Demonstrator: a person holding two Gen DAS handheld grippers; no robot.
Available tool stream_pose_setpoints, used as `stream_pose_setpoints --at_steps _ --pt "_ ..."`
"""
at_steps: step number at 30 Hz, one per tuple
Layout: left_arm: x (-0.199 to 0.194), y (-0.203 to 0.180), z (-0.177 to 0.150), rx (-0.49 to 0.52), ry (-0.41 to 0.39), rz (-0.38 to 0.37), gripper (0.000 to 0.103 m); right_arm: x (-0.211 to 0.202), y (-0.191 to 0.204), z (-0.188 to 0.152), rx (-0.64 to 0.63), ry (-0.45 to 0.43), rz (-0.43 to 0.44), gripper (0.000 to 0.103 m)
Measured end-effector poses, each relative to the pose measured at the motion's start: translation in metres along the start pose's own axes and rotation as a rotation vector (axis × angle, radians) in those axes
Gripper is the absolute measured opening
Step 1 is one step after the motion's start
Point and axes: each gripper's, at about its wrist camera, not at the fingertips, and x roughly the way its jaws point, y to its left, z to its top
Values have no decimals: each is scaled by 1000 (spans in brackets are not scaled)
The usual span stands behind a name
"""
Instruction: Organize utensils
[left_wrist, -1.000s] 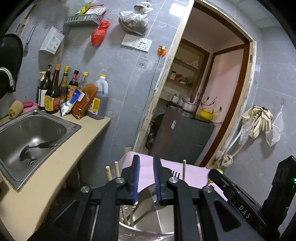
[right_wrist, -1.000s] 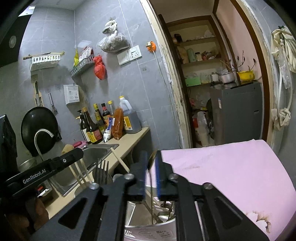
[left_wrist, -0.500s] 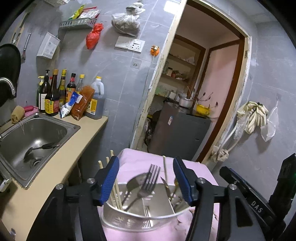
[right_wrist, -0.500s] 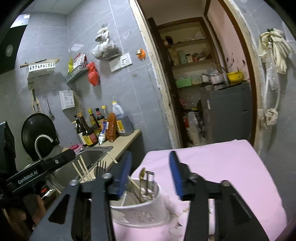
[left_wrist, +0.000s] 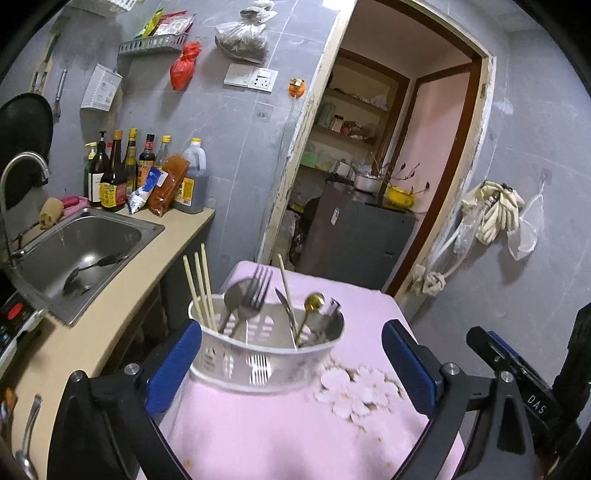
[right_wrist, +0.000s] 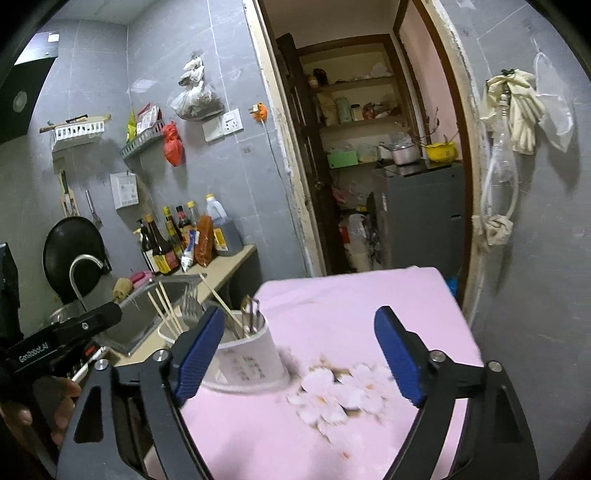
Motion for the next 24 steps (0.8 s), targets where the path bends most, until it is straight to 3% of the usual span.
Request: stream_pose_setpoints --at_steps 8,24 --pt "-38 -25 -29 30 24 39 99 -59 -21 -15 -17 8 -41 99" --pt "-102 -47 -76 156 32 141 99 -148 -35 -54 -34 36 -97 102"
